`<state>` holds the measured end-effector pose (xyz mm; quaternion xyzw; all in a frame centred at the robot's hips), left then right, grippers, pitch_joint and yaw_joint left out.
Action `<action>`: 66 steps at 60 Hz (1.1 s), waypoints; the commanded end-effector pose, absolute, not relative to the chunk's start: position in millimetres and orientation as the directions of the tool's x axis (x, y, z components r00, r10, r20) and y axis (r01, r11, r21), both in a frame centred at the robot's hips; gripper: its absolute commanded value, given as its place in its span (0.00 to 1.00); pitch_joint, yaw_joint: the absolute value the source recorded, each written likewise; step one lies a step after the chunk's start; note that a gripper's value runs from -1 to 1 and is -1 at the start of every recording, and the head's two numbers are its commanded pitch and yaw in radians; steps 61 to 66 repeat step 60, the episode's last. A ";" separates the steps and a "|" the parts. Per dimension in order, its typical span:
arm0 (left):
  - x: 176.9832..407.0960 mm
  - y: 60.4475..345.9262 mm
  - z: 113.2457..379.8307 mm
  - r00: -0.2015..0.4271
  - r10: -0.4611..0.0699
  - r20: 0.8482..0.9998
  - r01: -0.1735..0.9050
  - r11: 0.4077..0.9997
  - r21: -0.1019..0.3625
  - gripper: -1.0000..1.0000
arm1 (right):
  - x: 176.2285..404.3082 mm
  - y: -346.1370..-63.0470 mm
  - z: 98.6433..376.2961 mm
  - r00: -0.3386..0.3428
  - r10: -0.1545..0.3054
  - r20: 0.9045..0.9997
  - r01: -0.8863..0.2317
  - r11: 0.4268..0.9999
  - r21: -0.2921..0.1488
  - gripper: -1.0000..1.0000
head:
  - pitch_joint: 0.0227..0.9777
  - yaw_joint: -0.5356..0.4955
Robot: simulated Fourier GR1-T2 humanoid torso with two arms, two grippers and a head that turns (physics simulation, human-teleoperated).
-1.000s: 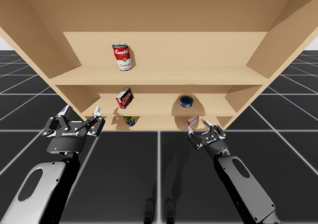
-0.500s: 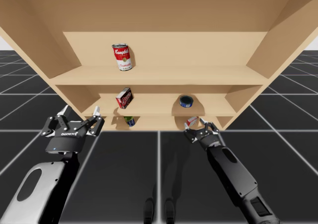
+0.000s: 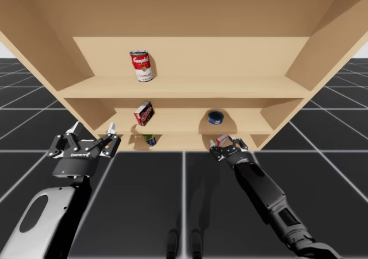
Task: Find the gelatin box on the shelf and bring it to me.
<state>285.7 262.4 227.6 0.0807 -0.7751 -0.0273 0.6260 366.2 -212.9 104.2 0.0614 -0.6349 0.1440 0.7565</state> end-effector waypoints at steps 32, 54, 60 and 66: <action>286.1 261.5 226.6 -0.202 -0.164 0.966 -0.091 0.985 0.148 0.00 | 362.7 -224.1 104.5 0.114 0.200 0.973 -0.263 0.951 -0.165 0.97 | 0.74 0.24; 286.2 261.4 227.0 -0.201 -0.163 0.966 -0.097 0.984 0.146 0.00 | 310.9 -230.9 130.9 0.045 0.214 0.976 -0.279 0.941 -0.193 0.96 | 0.72 0.24; 286.5 261.7 227.1 -0.201 -0.163 0.966 -0.097 0.985 0.146 0.00 | 291.6 -230.5 133.9 0.026 0.218 0.975 -0.282 0.938 -0.202 0.96 | 0.71 0.24; 286.5 261.7 227.1 -0.201 -0.163 0.966 -0.097 0.985 0.146 0.00 | 291.6 -230.5 133.9 0.026 0.218 0.975 -0.282 0.938 -0.202 0.96 | 0.71 0.24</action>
